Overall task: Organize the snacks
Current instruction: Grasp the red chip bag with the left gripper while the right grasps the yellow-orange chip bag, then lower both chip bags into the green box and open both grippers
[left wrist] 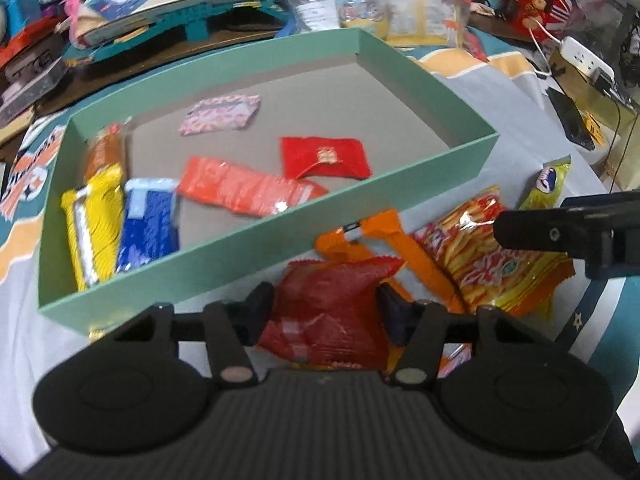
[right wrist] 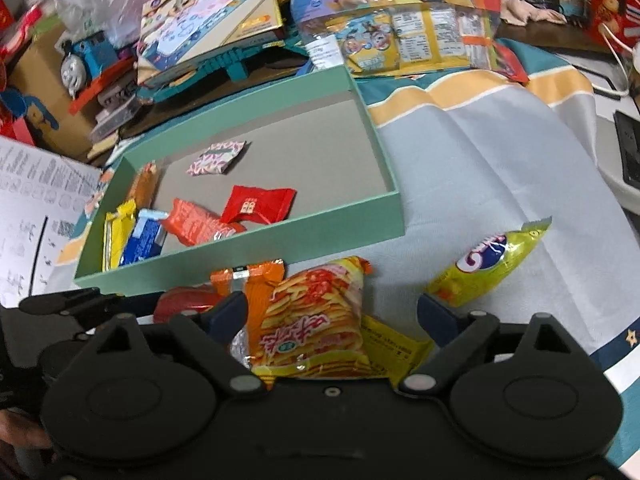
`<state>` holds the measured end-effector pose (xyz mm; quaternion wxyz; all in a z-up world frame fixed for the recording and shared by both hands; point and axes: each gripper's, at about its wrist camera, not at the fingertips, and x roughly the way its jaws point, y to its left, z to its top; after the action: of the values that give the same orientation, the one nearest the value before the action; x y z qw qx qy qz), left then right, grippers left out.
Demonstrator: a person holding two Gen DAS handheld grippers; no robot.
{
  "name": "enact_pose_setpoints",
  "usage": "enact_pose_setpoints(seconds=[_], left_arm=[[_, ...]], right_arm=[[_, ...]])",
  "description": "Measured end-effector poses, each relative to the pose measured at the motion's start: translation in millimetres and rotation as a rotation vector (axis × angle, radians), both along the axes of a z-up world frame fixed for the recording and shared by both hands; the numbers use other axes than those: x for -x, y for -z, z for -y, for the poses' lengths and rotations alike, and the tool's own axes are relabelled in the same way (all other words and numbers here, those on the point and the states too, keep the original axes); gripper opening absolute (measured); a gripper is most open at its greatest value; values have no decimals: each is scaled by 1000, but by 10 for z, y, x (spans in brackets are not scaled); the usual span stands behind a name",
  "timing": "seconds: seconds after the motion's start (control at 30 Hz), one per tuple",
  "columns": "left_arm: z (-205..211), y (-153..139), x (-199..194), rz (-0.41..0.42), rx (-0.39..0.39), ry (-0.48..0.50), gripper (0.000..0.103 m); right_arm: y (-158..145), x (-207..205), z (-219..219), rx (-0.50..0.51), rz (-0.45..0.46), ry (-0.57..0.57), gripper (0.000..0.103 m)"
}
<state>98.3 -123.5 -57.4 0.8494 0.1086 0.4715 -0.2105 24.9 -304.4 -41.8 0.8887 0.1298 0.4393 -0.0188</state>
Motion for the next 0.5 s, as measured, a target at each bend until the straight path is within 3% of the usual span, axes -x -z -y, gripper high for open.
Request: enact_pose_setpoints(seconds=[0.3,0.4,0.5], left_arm=[[-551,44,25,-40,73,-115,56],[-650,56,37,-41,83,-131,56],[-691,60,48,-43,97,-139,55]], right_arm=[[229,-209,-373,109,-70,-78,92],[336,-186,-435,150,-70,-95,70],[368,-119,-422,152,-43,-83,62]])
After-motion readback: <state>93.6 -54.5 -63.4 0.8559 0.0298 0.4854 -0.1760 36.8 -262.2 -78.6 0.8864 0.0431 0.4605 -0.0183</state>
